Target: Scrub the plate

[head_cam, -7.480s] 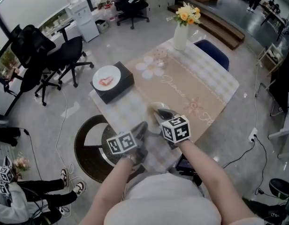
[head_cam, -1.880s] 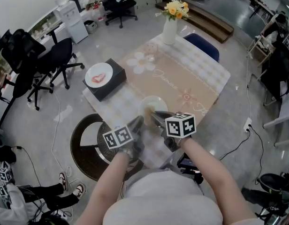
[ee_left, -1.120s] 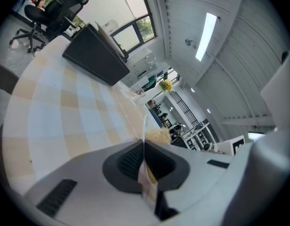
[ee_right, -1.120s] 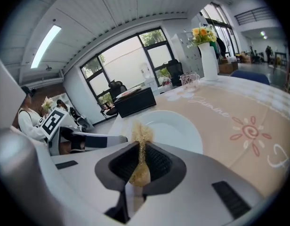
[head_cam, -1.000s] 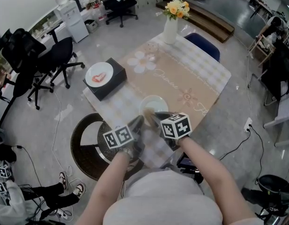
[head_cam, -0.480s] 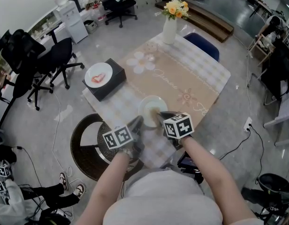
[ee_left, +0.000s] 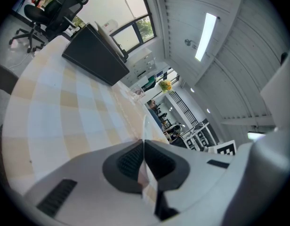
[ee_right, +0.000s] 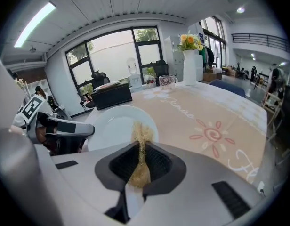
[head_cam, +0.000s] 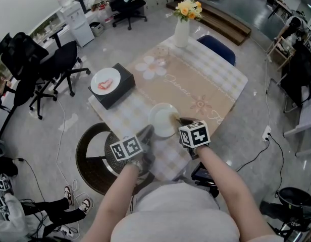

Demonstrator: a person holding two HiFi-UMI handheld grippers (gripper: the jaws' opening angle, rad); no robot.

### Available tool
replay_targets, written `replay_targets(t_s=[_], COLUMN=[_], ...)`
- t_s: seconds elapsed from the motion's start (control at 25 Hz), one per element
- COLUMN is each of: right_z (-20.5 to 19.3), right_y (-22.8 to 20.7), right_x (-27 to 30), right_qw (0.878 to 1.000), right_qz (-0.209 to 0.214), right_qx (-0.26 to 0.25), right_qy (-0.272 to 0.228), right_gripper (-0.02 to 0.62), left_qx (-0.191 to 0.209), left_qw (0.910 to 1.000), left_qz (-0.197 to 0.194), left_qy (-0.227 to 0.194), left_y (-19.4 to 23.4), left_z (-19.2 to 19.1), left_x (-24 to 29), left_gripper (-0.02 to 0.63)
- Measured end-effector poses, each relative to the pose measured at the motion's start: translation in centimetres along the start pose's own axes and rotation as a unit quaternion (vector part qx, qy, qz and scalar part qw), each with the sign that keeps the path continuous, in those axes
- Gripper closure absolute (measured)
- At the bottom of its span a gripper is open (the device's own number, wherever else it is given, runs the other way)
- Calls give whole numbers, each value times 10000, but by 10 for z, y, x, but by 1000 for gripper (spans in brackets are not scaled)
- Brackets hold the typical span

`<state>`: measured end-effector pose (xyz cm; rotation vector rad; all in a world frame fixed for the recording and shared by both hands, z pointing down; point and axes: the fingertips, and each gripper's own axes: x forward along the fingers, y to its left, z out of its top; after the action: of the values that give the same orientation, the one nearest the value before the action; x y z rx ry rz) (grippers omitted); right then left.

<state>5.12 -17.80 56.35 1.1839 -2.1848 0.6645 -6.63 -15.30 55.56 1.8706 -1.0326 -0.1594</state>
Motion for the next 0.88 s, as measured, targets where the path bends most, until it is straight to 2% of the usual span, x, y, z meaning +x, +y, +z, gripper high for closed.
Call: replay_targets(t_s=[0.32,0.52,0.6,0.68,0.8,0.88], right_z=[7,22,26,26,25,26], right_y=[-19,-27,-19,-5,16,27], right_x=[-2,-13,-17,-18,-18,-17], right_qw=[9963,9925,9960,9975,9878,9798], right_qz=[-610,-886,-568,-31,680,982], right_qx=[-590,-678,-321,294,1228,1608], right_qy=[-115,-492,-613,-644,-668,-675], right_gripper=[554,554,554,554,554,554], left_qx=[2,2,-3,-7,-7,-14], left_qw=[10000,10000,10000,10000,10000,10000], left_qz=[-3,-3,-6,-10,-14,-15], left_qy=[2,7,10,11,10,13], left_y=[0,1,1,0,1,1], left_z=[1,1,1,0,0,0], left_x=[0,0,0,-1,-1,0], left_gripper=[589,589,589,589,589,589])
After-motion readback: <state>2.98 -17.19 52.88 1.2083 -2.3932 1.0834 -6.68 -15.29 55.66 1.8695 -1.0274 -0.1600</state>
